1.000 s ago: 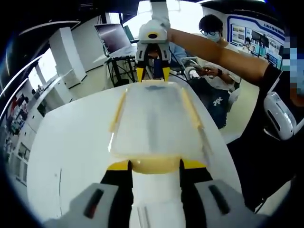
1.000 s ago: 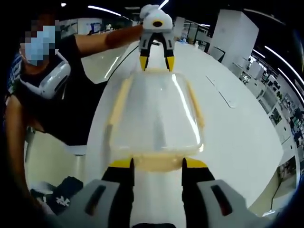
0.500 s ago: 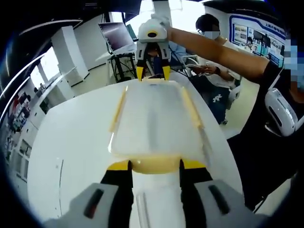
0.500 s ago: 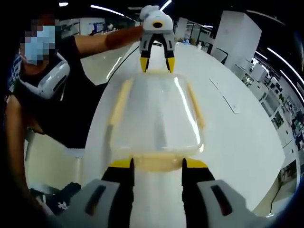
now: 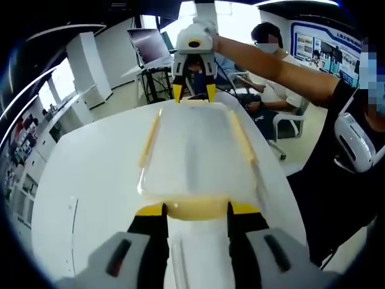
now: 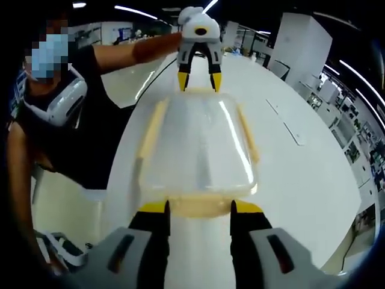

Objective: Snap each plastic latch of the storage box into its locked position after aligning the lid with the box until every specified latch is closed and the lid sits flush.

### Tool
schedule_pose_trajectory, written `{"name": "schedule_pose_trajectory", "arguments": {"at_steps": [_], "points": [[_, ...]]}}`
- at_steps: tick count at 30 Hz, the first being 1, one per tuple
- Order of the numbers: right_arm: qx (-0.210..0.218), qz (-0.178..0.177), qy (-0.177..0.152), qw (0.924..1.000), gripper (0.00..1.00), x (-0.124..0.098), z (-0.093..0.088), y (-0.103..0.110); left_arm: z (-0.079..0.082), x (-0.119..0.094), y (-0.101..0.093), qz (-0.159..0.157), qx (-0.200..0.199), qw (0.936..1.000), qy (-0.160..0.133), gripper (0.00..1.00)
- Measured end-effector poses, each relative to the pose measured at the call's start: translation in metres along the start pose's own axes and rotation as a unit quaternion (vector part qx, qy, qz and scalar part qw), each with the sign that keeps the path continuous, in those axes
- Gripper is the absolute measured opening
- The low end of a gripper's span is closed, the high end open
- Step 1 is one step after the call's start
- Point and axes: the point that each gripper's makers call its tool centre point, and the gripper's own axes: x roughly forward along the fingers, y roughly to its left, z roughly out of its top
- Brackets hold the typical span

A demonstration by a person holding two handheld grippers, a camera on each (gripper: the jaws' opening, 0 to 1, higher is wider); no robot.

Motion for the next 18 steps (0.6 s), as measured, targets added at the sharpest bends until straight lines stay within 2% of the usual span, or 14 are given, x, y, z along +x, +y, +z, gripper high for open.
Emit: {"name": "schedule_pose_trajectory", "arguments": {"at_steps": [7,18], "points": [[-0.002,0.007,0.001,1.0,0.36,0.011,0.008,0.003,-0.008,-0.009,0.0,0.0,-0.008,0.9999,-0.008,0.36],[-0.007,0.005,0.0,1.0,0.36,0.015,0.019,0.001,-0.017,-0.02,-0.003,0.005,-0.009,0.9999,-0.013,0.36]]}}
